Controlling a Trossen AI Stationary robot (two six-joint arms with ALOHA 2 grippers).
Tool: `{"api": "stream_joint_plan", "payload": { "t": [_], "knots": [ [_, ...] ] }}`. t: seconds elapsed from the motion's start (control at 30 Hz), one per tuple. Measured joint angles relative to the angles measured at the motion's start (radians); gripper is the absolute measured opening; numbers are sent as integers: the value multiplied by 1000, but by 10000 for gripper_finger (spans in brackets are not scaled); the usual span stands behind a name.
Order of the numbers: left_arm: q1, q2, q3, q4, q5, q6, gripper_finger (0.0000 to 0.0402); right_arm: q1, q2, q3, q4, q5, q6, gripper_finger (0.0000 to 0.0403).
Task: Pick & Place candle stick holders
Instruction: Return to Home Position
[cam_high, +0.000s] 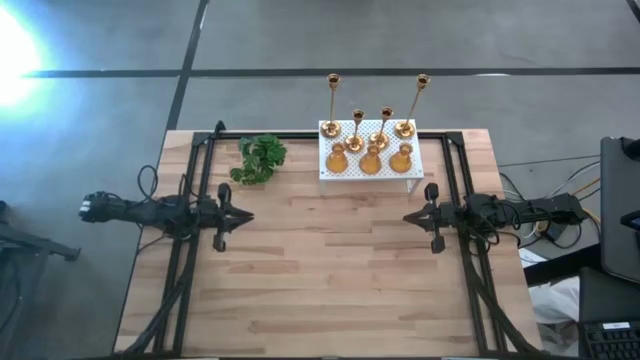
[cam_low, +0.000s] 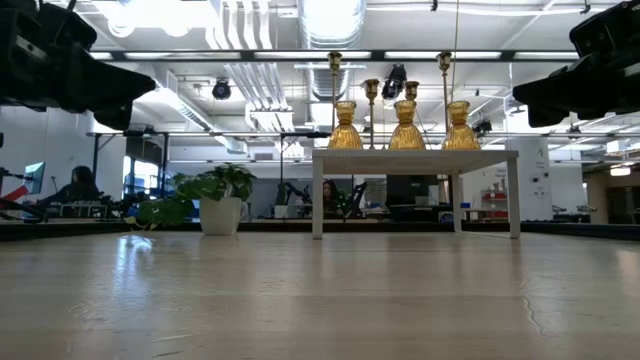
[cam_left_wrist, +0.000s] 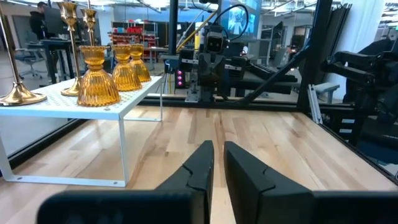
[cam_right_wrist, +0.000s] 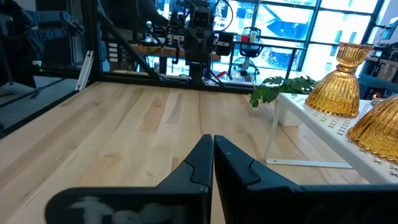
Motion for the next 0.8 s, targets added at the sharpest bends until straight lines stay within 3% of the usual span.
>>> {"api": "stream_joint_plan", "payload": {
  "t": [0.8],
  "knots": [
    [0, 0, -1, 6, 0, 0, 39, 0, 0, 0, 0, 0, 0, 8]
  ]
}}
